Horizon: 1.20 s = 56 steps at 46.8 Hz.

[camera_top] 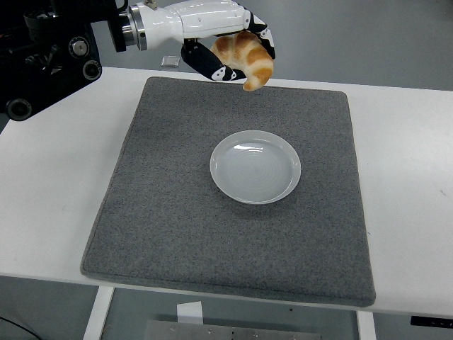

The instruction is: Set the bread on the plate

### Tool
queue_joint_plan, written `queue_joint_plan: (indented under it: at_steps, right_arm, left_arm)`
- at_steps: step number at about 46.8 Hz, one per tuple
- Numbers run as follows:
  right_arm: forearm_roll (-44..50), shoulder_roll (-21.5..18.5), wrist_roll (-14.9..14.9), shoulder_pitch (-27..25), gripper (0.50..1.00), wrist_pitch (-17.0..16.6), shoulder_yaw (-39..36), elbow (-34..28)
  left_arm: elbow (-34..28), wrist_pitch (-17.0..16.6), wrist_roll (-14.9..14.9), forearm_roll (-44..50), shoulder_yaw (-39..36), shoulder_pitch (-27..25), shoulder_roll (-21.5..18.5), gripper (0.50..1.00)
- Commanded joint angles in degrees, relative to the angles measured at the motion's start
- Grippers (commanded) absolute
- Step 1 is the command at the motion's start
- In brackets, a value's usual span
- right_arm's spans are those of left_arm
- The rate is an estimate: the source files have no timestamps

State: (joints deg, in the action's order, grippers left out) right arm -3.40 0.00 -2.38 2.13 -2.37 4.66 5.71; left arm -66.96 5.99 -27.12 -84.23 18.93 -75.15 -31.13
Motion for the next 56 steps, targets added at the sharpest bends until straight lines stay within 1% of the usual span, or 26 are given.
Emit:
queue_joint_plan:
  at_steps: [1,4,10,17,21,27,33,40,46,52,56]
  right_arm:
    - [-0.03,0.0,0.0,0.07,0.952,0.0,0.0,0.0]
    - [-0.03,0.0,0.0,0.07,0.952,0.0,0.0,0.0]
    - [-0.03,0.0,0.0,0.07,0.952,0.0,0.0,0.0]
    - [-0.03,0.0,0.0,0.07,0.952,0.0,0.0,0.0]
    - [-0.03,0.0,0.0,0.07,0.952,0.0,0.0,0.0]
    - [-0.03,0.0,0.0,0.07,0.952,0.0,0.0,0.0]
    - [-0.03,0.0,0.0,0.07,0.952,0.0,0.0,0.0]
    - [-0.03,0.0,0.0,0.07,0.954,0.0,0.0,0.0]
    - [-0.03,0.0,0.0,0.07,0.952,0.0,0.0,0.0]
    - [-0.03,0.0,0.0,0.07,0.952,0.0,0.0,0.0]
    - [-0.03,0.0,0.0,0.07,0.952,0.0,0.0,0.0]
  left_arm:
    - [0.6,-0.1,0.13,-0.14,-1.0,0.09,0.89,0.5]
    - [1.74,-0.89,0.22,-0.93,-2.23,0.09,1.59,0.5]
    - [3.24,-1.07,0.22,-2.69,-3.02,0.79,3.44,0.5]
    - [3.33,-1.33,0.22,-3.39,-3.11,2.02,3.88,0.5]
    - [3.94,-1.33,0.22,-5.41,-3.2,3.43,5.81,0.5]
    - [6.49,-1.94,0.22,-9.46,-3.02,5.8,7.57,0.5]
    - [7.72,-3.79,0.22,-9.64,-3.11,8.09,9.33,0.5]
    - [9.83,-4.06,0.22,-10.34,-3.2,9.76,11.26,0.5]
    - [11.85,-4.23,0.22,-13.06,-3.11,11.78,13.19,0.5]
    - [13.34,-5.37,0.22,-13.94,-3.11,13.18,14.51,0.5]
    - [15.45,-5.99,0.22,-14.21,-3.2,13.97,15.83,0.5]
